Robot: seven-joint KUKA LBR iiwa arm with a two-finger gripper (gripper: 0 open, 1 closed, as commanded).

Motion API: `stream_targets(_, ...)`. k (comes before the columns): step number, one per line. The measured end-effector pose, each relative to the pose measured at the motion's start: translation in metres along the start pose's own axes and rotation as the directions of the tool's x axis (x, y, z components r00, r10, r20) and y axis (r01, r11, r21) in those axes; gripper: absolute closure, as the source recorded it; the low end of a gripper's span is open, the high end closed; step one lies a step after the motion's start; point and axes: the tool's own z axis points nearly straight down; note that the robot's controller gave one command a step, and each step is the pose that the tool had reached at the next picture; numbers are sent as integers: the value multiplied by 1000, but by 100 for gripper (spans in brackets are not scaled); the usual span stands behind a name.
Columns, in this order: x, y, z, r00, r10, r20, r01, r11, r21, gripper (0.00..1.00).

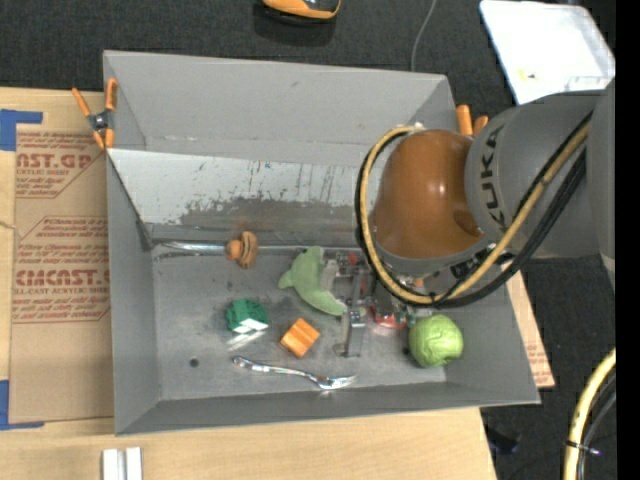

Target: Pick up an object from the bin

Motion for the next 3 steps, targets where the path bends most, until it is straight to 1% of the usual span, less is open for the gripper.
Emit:
stream_targets(1,-2,0,-4,1000,1,8,-1,1000,-1,100)
stream_targets(2,-2,0,-4,1000,1,8,-1,1000,-1,100)
stream_targets(3,-12,19,10,976,217,9,-217,976,-3,100)
